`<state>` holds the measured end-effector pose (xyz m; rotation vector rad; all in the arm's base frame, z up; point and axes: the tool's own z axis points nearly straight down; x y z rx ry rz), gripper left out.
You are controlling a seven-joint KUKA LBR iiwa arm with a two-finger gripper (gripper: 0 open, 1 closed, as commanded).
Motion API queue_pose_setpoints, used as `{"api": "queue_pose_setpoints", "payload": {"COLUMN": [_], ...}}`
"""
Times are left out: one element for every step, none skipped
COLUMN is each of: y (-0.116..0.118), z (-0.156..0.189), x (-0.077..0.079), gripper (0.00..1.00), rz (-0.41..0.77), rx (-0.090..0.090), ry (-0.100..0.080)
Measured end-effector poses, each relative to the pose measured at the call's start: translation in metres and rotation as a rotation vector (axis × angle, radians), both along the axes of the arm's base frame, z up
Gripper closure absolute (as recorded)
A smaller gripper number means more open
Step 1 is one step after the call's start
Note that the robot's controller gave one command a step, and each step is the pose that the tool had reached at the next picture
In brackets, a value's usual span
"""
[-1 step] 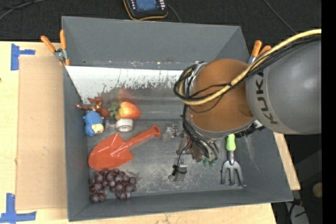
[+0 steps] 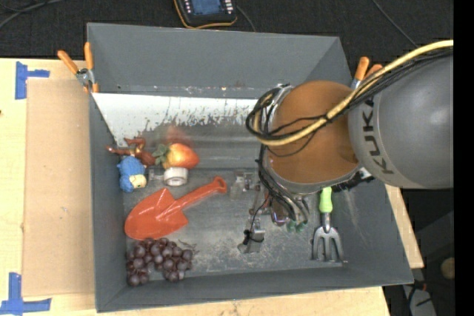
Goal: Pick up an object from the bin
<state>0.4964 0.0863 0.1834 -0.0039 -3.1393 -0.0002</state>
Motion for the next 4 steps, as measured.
{"api": "queue_pose_setpoints", "payload": {"y": [0.061, 0.071, 0.059, 0.077], "z": [-0.118, -0.041, -0.083, -0.115], "x": [0.108, 0.081, 0.092, 0.09], "gripper": [0.0, 0.0, 0.0, 0.0], "rz": [0.003, 0.243, 0.229, 0.536], "rx": [0.001, 0.001, -0.001, 0.002], "ry": [0.002, -0.009, 0.01, -0.006]}}
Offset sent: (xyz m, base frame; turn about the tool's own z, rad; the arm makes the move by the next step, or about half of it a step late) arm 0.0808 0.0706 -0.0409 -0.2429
